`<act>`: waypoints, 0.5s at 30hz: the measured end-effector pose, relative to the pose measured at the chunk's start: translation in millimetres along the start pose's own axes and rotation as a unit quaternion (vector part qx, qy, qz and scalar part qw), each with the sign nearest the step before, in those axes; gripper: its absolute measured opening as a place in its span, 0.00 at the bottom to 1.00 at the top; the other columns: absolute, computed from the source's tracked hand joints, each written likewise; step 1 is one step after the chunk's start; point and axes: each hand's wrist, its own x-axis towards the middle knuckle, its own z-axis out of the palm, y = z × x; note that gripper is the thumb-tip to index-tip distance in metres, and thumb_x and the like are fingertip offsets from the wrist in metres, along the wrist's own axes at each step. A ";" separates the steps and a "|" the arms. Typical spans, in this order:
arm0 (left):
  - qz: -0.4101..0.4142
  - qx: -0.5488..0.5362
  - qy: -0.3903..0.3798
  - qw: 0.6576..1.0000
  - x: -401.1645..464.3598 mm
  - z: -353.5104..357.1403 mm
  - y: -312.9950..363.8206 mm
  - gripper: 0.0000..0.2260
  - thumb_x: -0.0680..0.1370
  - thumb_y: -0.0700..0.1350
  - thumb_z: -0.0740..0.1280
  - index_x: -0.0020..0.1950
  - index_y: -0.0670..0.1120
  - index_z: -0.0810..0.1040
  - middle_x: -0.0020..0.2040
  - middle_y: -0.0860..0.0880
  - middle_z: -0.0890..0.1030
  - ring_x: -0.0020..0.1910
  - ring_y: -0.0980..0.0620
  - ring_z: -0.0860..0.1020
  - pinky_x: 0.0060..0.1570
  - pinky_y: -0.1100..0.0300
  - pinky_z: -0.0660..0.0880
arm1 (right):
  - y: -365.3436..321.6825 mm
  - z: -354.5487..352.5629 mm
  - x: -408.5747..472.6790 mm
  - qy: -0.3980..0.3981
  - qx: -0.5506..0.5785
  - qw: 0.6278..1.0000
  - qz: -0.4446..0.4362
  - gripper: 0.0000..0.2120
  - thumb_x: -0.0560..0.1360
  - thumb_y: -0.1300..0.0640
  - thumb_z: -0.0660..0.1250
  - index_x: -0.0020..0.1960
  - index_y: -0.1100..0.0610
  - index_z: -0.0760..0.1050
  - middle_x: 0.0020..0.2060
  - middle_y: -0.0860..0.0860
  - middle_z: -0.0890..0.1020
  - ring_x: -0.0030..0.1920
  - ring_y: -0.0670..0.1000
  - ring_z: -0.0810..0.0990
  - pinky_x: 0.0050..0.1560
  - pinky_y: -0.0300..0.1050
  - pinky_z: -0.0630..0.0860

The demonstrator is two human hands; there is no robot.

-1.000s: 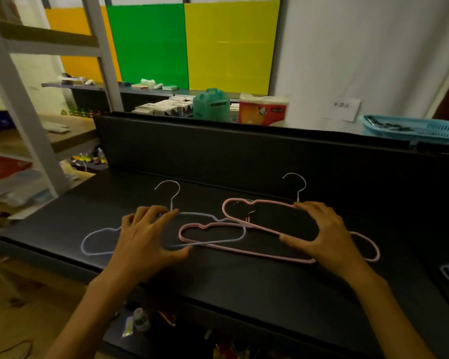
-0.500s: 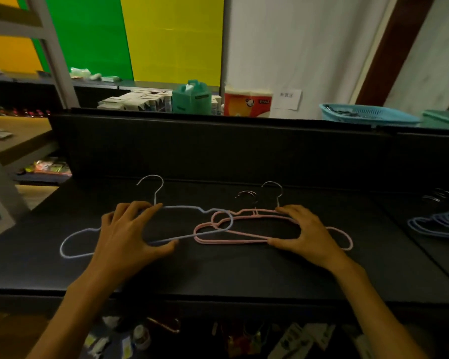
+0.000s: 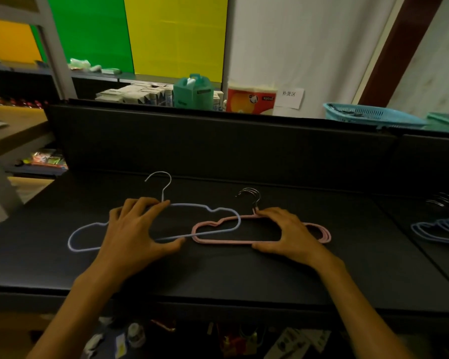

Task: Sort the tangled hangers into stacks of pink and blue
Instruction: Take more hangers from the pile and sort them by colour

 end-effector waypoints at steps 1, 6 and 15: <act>-0.003 -0.003 -0.005 1.000 0.9 0.4 0.3 0.46 0.59 0.76 0.54 0.73 0.56 0.63 0.69 0.50 0.65 0.68 0.49 0.60 0.67 0.48 0.58 | 0.9 0.9 0.1 -0.002 0.001 1.000 0.001 0.39 0.65 0.35 0.71 0.71 0.40 0.59 0.71 0.43 0.61 0.71 0.47 0.60 0.70 0.47 0.62; -0.015 0.012 -0.022 1.000 6.0 -0.2 -2.9 0.47 0.58 0.77 0.52 0.73 0.57 0.62 0.70 0.51 0.64 0.68 0.49 0.59 0.67 0.48 0.57 | -1.7 -3.1 0.2 -0.011 -0.024 1.000 0.007 0.39 0.67 0.34 0.68 0.73 0.41 0.56 0.73 0.44 0.59 0.73 0.48 0.56 0.70 0.48 0.59; -0.026 0.029 -0.053 0.998 8.9 -13.1 -35.4 0.48 0.57 0.77 0.51 0.74 0.57 0.61 0.70 0.51 0.64 0.69 0.50 0.59 0.67 0.49 0.58 | -42.7 2.2 14.4 0.104 -0.072 0.992 0.012 0.29 0.75 0.40 0.62 0.73 0.46 0.59 0.73 0.47 0.62 0.73 0.49 0.58 0.70 0.47 0.56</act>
